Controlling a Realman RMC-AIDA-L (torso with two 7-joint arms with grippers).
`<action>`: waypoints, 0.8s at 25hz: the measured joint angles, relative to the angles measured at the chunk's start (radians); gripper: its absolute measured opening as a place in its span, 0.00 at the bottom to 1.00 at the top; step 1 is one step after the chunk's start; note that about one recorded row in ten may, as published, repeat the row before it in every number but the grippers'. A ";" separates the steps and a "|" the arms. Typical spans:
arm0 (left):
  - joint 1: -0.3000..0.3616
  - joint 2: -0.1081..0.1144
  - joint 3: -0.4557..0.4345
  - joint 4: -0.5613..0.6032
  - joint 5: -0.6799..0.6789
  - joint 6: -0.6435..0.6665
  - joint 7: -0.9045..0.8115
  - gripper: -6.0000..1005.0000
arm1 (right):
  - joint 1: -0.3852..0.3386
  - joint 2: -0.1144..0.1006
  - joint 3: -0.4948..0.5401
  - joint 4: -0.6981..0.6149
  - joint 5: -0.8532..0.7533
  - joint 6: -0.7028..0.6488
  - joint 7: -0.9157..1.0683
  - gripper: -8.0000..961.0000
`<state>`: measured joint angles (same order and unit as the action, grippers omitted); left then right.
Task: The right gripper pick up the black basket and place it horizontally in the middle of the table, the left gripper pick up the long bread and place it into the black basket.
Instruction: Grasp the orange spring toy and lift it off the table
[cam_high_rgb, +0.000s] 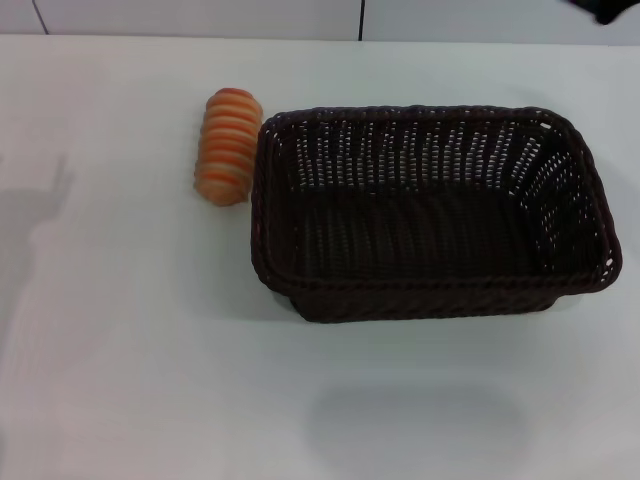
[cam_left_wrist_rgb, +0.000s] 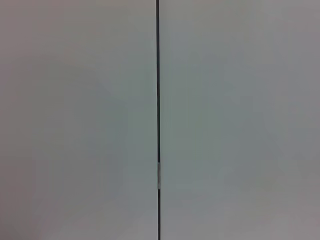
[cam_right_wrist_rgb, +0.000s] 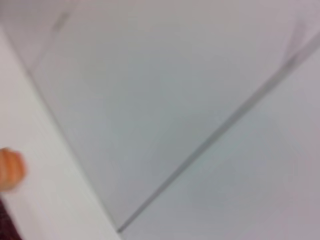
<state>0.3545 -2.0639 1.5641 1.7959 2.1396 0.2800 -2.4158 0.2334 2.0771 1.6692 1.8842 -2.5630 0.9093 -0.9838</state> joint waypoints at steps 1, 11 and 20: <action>0.011 0.000 0.000 0.015 -0.005 0.007 -0.001 0.79 | -0.043 0.000 -0.001 0.020 0.002 -0.025 0.019 0.48; -0.005 0.001 -0.045 0.070 -0.005 0.129 -0.012 0.79 | -0.346 0.000 -0.006 0.030 0.149 -0.245 0.022 0.48; -0.088 0.001 -0.109 0.085 0.005 0.265 -0.002 0.79 | -0.470 0.001 -0.104 -0.005 0.157 -0.431 -0.005 0.48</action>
<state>0.2661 -2.0633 1.4550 1.8809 2.1447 0.5453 -2.4176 -0.2371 2.0778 1.5654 1.8790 -2.4064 0.4783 -0.9884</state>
